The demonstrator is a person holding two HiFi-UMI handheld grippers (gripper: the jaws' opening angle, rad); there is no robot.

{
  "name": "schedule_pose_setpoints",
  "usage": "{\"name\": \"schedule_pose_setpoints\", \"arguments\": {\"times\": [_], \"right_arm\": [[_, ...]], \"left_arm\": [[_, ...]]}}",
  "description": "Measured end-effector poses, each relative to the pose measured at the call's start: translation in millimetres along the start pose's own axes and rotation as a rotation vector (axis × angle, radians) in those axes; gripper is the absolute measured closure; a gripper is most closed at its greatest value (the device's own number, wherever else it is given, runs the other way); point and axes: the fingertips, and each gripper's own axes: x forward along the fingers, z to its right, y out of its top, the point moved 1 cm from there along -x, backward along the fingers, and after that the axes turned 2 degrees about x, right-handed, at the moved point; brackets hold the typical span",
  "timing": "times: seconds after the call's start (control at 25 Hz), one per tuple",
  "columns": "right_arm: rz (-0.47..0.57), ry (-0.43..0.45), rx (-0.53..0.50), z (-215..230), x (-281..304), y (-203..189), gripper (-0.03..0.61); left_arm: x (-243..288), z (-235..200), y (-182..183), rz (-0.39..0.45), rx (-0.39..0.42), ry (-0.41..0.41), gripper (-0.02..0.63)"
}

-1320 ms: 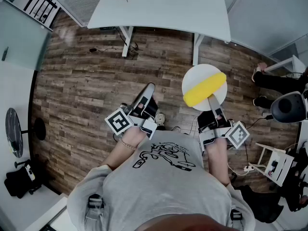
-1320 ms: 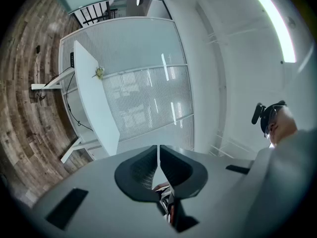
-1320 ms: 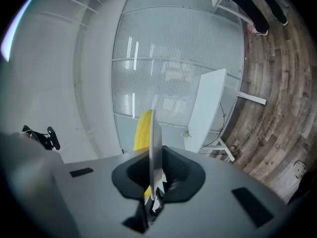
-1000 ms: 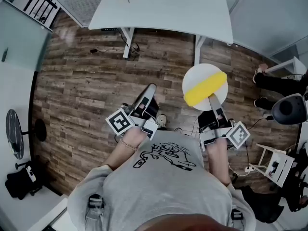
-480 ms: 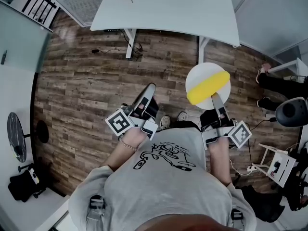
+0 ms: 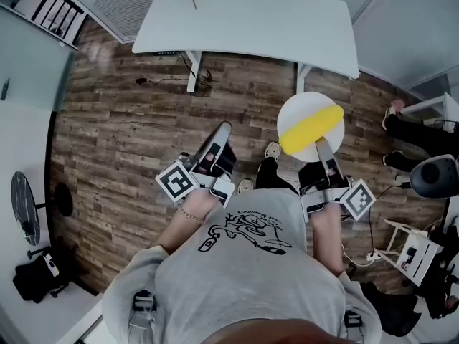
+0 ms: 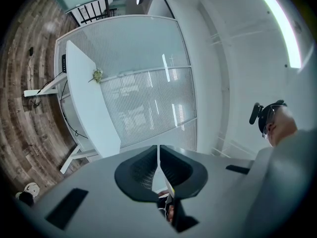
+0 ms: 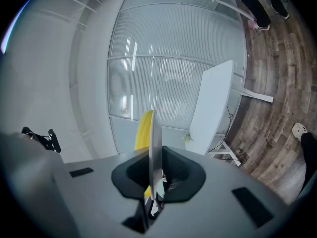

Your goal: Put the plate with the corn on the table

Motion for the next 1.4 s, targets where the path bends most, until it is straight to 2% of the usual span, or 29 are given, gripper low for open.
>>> {"name": "schedule_pose_setpoints", "arguments": {"times": [0.48,1.04,1.4], "right_arm": [[0.002,0.005,0.010,16,70,82,0.551],[-0.004,-0.012,0.007,39,146,207,0.551],[-0.025,-0.033,0.011,63,189,259,0.551]], "left_arm": [[105,-24,22,0.000,0.010,0.004,0.584],[262,-51,25,-0.004,0.001,-0.001,0.584],[324,-75,32,0.011,-0.005,0.021,0.584]]}}
